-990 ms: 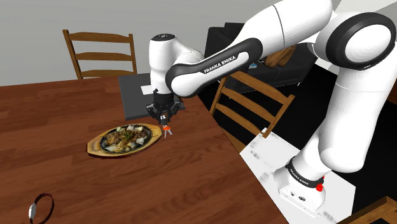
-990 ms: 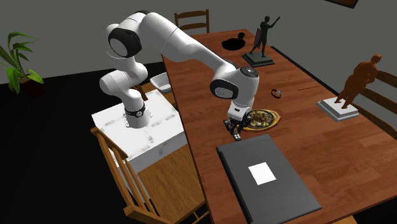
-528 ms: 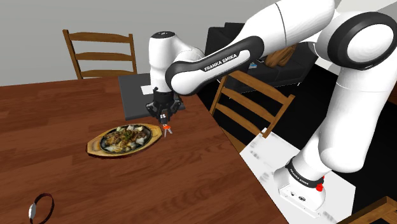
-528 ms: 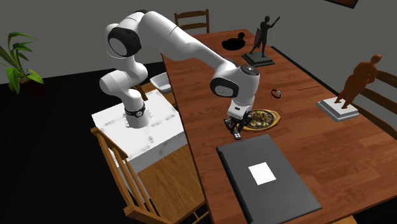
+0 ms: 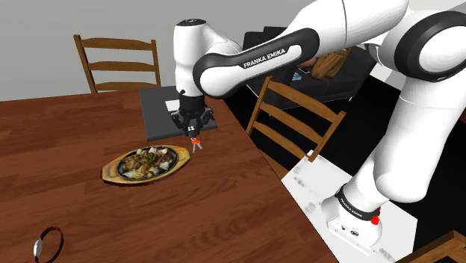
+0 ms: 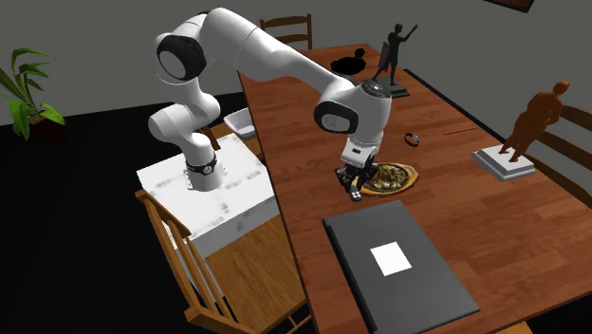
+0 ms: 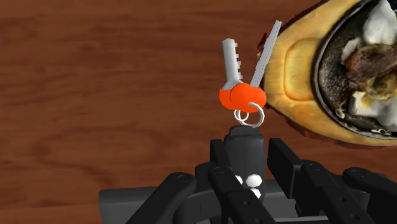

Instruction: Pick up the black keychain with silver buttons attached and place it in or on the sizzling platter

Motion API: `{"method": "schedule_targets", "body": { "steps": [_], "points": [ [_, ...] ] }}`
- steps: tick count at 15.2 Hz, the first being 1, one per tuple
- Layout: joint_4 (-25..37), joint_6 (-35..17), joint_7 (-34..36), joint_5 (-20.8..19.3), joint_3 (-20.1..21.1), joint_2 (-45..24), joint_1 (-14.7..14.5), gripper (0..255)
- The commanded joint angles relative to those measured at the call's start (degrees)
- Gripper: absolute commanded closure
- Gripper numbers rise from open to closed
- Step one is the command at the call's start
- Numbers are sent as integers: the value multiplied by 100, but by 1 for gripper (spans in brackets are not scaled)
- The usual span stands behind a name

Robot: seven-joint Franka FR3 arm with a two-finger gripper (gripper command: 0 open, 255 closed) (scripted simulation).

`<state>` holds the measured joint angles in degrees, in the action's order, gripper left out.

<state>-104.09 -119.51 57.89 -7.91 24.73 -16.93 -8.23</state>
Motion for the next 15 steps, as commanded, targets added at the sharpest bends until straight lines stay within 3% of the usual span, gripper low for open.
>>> {"method": "schedule_targets", "body": {
  "steps": [1,14,15],
  "points": [
    [78,146,-18,40,17,74,6,255],
    [703,1007,-118,191,67,336,26,255],
    [951,1099,15,109,94,160,-80,255]
  ]
}}
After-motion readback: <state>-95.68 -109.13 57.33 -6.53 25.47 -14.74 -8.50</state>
